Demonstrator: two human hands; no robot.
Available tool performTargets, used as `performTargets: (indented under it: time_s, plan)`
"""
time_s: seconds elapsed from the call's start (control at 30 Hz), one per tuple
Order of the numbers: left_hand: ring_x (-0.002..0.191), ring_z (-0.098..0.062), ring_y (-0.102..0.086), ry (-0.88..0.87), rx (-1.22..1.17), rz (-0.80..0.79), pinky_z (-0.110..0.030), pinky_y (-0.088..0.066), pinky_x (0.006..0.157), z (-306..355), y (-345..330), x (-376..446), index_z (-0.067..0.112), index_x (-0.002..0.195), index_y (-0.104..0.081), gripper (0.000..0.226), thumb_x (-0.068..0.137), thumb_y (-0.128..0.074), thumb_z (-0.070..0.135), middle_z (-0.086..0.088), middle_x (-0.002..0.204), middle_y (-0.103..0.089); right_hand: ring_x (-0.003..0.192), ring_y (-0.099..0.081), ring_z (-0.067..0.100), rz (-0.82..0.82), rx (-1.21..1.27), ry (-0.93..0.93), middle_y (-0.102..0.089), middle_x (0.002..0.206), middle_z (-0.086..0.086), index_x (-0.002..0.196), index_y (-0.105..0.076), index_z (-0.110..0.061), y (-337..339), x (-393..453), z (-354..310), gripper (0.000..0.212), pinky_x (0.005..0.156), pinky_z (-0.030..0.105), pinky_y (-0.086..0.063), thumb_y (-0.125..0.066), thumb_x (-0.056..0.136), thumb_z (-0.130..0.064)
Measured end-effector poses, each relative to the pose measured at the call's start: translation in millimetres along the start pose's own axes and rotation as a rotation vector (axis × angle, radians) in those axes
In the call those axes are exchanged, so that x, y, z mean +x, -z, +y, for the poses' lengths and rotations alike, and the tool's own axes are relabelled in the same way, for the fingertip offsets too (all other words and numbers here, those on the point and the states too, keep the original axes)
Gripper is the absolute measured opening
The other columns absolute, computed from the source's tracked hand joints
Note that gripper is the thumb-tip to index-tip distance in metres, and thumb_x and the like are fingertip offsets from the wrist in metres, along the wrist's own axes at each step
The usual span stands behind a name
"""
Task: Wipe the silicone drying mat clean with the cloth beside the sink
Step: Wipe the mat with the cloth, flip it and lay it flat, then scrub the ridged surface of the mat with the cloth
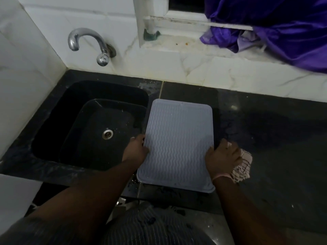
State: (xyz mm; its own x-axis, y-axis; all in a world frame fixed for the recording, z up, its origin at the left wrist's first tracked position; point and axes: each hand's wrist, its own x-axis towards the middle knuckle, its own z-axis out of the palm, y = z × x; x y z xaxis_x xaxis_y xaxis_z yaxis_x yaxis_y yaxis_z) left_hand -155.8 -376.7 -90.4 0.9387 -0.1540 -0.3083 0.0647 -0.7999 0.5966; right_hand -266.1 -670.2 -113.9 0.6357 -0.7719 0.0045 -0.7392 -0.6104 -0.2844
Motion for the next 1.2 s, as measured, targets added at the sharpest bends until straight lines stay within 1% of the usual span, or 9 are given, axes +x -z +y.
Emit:
performTargets:
  time_s: [0.1, 0.2, 0.33, 0.43, 0.53, 0.73, 1.0, 1.1, 1.2]
  plan:
    - [0.107, -0.03, -0.062, -0.017, 0.044, 0.036, -0.04, -0.053, 0.094, -1.2, -6.4, -5.3, 0.023, 0.142, -0.053, 0.055, 0.089, -0.067, 0.017, -0.012, 0.133, -0.05, 0.15, -0.004, 0.051, -0.152, 0.009, -0.184, -0.007, 0.166, 0.026, 0.159, -0.024, -0.023, -6.3, -6.9, 15.5, 0.076, 0.117, 0.069, 0.002, -0.051, 0.096, -0.054]
    - [0.112, -0.028, -0.06, -0.041, 0.05, 0.074, -0.036, -0.05, 0.097, 0.4, -10.1, -12.9, 0.021, 0.141, -0.058, 0.05, 0.092, -0.067, 0.015, -0.011, 0.137, -0.049, 0.15, -0.002, 0.053, -0.185, -0.045, -0.148, -0.005, 0.167, 0.025, 0.161, -0.018, -0.03, -9.6, -7.1, 20.1, 0.071, 0.117, 0.07, -0.002, -0.042, 0.1, -0.057]
    - [0.116, -0.023, -0.058, -0.101, 0.09, 0.085, -0.027, -0.044, 0.1, -1.4, -12.0, -23.3, 0.017, 0.142, -0.058, 0.051, 0.092, -0.068, 0.013, -0.008, 0.138, -0.05, 0.148, -0.014, 0.051, -0.146, -0.025, -0.127, -0.016, 0.165, 0.023, 0.161, -0.02, -0.029, 1.9, 8.3, 24.8, 0.068, 0.116, 0.068, -0.012, -0.05, 0.1, -0.039]
    - [0.115, -0.023, -0.058, -0.109, 0.112, 0.058, -0.025, -0.042, 0.098, -8.4, -10.7, -28.1, 0.018, 0.142, -0.059, 0.051, 0.091, -0.067, 0.013, -0.008, 0.137, -0.049, 0.139, -0.03, 0.048, -0.097, -0.042, -0.088, -0.032, 0.156, 0.024, 0.16, -0.018, -0.018, 10.4, 14.0, 28.8, 0.078, 0.113, 0.064, -0.022, -0.055, 0.094, -0.037]
    - [0.112, -0.026, -0.06, -0.073, 0.16, -0.047, -0.035, -0.05, 0.099, -14.4, -7.0, -33.5, 0.027, 0.148, -0.052, 0.055, 0.095, -0.064, 0.022, -0.01, 0.134, -0.049, 0.122, -0.044, 0.05, -0.034, -0.094, 0.006, -0.047, 0.137, 0.033, 0.147, -0.041, -0.003, 13.9, 19.6, 34.7, 0.058, 0.107, 0.058, -0.029, -0.045, 0.091, -0.019]
    - [0.116, -0.032, -0.06, -0.168, 0.295, -0.106, -0.037, -0.048, 0.096, -11.6, -4.6, -28.7, 0.022, 0.152, -0.045, 0.054, 0.099, -0.057, 0.023, -0.017, 0.129, -0.056, 0.104, -0.056, 0.048, -0.069, -0.089, 0.041, -0.058, 0.117, 0.034, 0.125, -0.059, 0.002, 20.9, 36.9, 26.5, 0.047, 0.096, 0.048, -0.04, -0.063, 0.078, 0.001]
    - [0.11, -0.027, -0.063, -0.161, 0.335, -0.12, -0.035, -0.052, 0.091, -3.2, -5.0, -23.8, 0.015, 0.137, -0.054, 0.037, 0.1, -0.05, 0.017, -0.013, 0.124, -0.059, 0.11, -0.056, 0.045, -0.081, 0.024, 0.097, -0.059, 0.123, 0.026, 0.132, -0.055, -0.004, 38.8, -0.1, -34.3, 0.042, 0.09, 0.047, -0.049, -0.054, 0.09, -0.007]
    - [0.109, -0.028, -0.062, -0.175, 0.32, -0.125, -0.036, -0.052, 0.091, -6.0, -5.9, -29.7, 0.014, 0.143, -0.049, 0.041, 0.102, -0.049, 0.018, -0.015, 0.125, -0.056, 0.098, -0.066, 0.034, -0.079, 0.186, 0.244, -0.068, 0.11, 0.016, 0.123, -0.06, -0.007, 39.7, -21.8, -52.6, 0.031, 0.084, 0.042, -0.057, -0.051, 0.096, -0.018]
    - [0.112, -0.032, -0.061, -0.168, 0.212, -0.117, -0.033, -0.048, 0.093, -11.9, -5.5, -36.9, 0.014, 0.147, -0.048, 0.049, 0.099, -0.05, 0.009, -0.018, 0.127, -0.055, 0.091, -0.066, 0.021, -0.194, 0.399, 0.312, -0.069, 0.104, 0.003, 0.128, -0.059, -0.013, 51.4, -41.7, -69.9, 0.031, 0.083, 0.033, -0.055, -0.059, 0.097, -0.021]
